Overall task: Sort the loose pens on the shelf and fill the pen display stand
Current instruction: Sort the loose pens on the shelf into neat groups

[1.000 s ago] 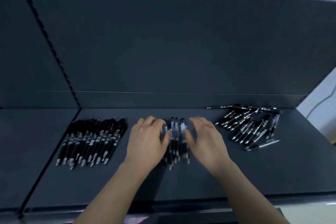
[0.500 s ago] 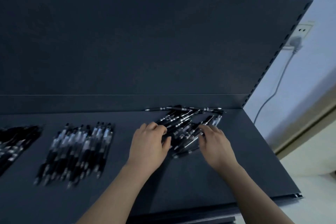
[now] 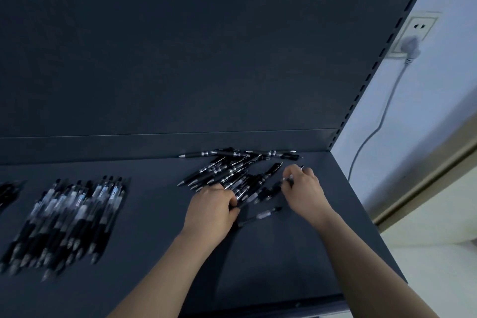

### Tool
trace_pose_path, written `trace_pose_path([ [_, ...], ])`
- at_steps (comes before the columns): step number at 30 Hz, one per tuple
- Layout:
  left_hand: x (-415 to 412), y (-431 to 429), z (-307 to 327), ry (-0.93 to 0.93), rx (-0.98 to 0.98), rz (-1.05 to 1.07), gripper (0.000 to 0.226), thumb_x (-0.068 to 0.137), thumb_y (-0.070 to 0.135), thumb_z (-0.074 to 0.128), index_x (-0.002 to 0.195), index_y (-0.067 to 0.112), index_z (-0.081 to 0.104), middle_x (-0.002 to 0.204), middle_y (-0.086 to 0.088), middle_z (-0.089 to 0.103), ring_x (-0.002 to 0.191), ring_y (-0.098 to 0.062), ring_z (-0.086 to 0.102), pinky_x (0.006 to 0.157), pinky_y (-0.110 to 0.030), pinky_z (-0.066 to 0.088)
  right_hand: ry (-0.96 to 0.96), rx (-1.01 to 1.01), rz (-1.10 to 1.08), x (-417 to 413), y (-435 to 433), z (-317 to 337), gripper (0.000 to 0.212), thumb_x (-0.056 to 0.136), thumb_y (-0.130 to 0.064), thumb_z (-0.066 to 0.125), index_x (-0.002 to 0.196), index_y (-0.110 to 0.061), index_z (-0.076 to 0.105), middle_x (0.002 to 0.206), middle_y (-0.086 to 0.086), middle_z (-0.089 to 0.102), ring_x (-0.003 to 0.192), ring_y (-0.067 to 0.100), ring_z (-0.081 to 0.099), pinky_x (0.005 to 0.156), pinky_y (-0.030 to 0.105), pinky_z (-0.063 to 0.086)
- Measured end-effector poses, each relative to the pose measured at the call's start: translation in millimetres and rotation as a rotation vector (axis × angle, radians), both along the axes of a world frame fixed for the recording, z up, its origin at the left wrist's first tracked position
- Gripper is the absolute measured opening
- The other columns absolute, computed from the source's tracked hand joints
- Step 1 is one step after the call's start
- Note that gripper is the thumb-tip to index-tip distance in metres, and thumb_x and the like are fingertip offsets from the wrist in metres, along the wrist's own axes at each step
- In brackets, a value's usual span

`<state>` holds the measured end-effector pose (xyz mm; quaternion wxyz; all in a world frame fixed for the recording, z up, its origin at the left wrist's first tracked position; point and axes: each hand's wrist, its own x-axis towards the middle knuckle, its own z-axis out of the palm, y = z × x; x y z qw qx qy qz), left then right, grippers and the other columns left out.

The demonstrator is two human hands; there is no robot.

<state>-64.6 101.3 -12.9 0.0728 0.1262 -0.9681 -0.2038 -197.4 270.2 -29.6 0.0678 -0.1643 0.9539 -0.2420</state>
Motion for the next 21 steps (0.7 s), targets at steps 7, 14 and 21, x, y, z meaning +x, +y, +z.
trace_pose_path([
  [7,-9.0,6.4,2.0,-0.085,-0.029,-0.008,0.015,0.088,0.034,0.062,0.096,0.025,0.071,0.100,0.008,0.059,0.096,-0.010,0.056,0.079,-0.022,0.046,-0.011,-0.023,0.068,-2.1,18.9,-6.8,0.028,0.091,-0.016,0.048,0.115,-0.025,0.058,0.112,0.004,0.049,0.112,0.022,0.048,0.088,0.028,0.042],
  [14,-16.9,9.9,7.5,-0.077,0.126,0.122,0.006,0.080,0.030,0.063,0.081,0.024,0.062,0.075,0.011,0.062,0.071,-0.005,0.059,0.065,-0.024,0.051,0.032,-0.150,-0.038,-6.3,31.0,-13.4,0.017,0.092,-0.016,0.051,0.104,-0.018,0.064,0.101,0.008,0.059,0.088,0.011,0.046,0.072,0.025,0.038],
  [21,-49.1,27.9,9.0,-0.048,0.156,0.023,0.013,0.087,0.027,0.064,0.097,0.020,0.063,0.087,0.005,0.067,0.082,-0.014,0.064,0.077,-0.034,0.054,0.037,-0.136,0.031,-1.9,41.2,-17.9,0.032,0.094,-0.022,0.054,0.126,-0.020,0.061,0.111,0.005,0.061,0.111,0.013,0.049,0.086,0.020,0.038],
])
